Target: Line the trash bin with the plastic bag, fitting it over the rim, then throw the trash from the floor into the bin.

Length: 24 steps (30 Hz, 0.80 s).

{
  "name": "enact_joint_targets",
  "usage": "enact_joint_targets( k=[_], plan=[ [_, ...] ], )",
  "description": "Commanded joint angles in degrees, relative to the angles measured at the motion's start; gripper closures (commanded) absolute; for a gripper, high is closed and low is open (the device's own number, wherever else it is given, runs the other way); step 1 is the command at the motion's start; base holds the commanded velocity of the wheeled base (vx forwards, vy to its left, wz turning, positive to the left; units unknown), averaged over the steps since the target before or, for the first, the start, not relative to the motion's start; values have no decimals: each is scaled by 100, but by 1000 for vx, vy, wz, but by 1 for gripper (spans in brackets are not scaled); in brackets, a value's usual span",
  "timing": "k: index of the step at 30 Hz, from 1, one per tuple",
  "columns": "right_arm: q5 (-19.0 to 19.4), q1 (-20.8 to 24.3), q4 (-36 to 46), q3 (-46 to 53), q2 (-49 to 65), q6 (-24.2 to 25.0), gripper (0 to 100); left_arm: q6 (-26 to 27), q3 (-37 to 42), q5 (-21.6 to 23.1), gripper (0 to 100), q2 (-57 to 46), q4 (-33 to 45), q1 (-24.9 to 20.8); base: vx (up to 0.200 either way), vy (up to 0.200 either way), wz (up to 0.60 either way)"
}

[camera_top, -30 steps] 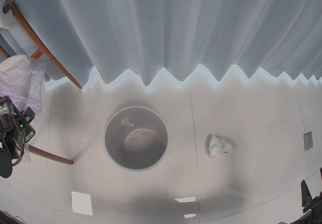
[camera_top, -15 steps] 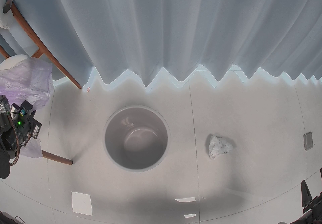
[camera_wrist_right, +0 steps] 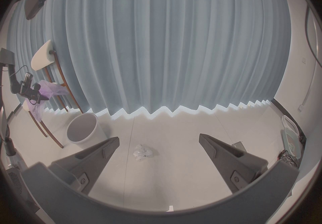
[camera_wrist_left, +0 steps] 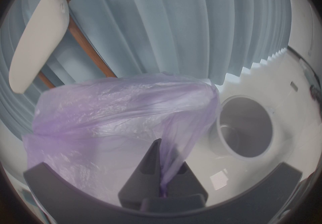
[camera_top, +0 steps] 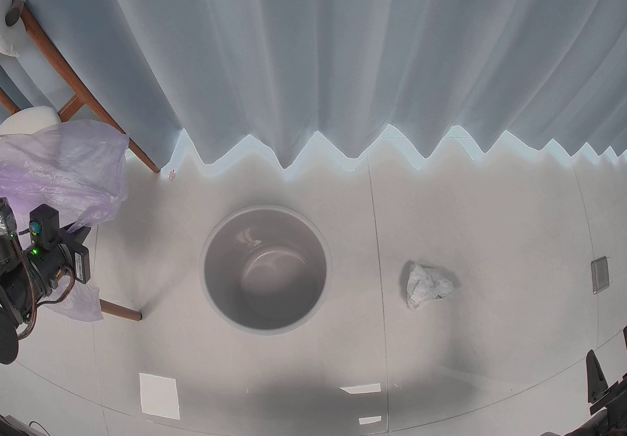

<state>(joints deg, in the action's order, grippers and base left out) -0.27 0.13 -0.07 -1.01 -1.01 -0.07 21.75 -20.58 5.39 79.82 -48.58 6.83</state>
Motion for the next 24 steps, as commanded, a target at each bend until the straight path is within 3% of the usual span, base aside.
enact_joint_targets(
  k=[1,16,21,24],
  plan=[
    [0,4,-1,101,101,-1,0,-303,151,226,100,-55,-2,-103,0,0,0],
    [0,4,-1,101,101,-1,0,-786,230,815,100,-459,6,-252,0,0,0],
    [0,4,-1,101,101,-1,0,-1155,564,903,100,-556,-2,-718,0,0,0],
    [0,4,-1,101,101,-1,0,-1173,625,911,100,-556,-11,-753,0,0,0]
  ],
)
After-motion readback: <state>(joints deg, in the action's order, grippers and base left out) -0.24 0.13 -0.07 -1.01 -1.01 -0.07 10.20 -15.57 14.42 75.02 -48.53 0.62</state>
